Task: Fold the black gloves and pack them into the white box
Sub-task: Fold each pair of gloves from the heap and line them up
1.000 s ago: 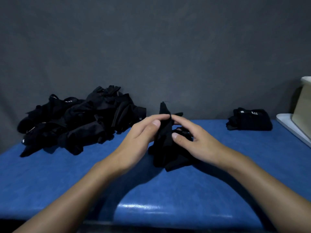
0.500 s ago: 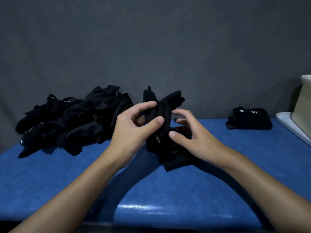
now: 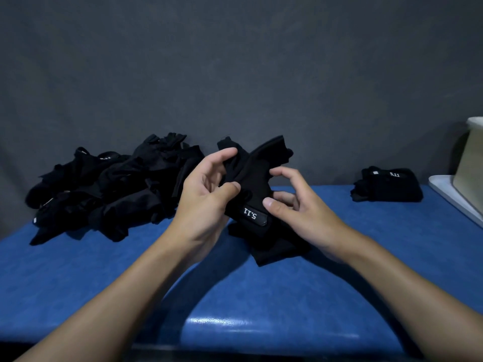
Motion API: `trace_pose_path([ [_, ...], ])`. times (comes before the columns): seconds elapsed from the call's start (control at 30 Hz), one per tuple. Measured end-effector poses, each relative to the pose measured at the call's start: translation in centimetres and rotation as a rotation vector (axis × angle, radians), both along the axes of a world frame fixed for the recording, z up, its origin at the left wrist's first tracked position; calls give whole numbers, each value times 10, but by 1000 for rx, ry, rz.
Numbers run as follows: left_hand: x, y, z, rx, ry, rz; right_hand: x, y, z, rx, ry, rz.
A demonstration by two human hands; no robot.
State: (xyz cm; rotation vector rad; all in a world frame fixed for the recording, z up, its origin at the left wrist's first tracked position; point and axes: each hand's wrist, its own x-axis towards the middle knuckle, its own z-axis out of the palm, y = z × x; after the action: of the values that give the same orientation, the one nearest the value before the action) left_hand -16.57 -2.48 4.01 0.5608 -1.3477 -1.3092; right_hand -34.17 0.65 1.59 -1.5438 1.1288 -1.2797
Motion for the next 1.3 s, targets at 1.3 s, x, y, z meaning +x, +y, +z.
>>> trace_pose_path([
  [1.3,9,-2,-30,-171,-1170,269,-20,-5,-14,3,584,-325],
])
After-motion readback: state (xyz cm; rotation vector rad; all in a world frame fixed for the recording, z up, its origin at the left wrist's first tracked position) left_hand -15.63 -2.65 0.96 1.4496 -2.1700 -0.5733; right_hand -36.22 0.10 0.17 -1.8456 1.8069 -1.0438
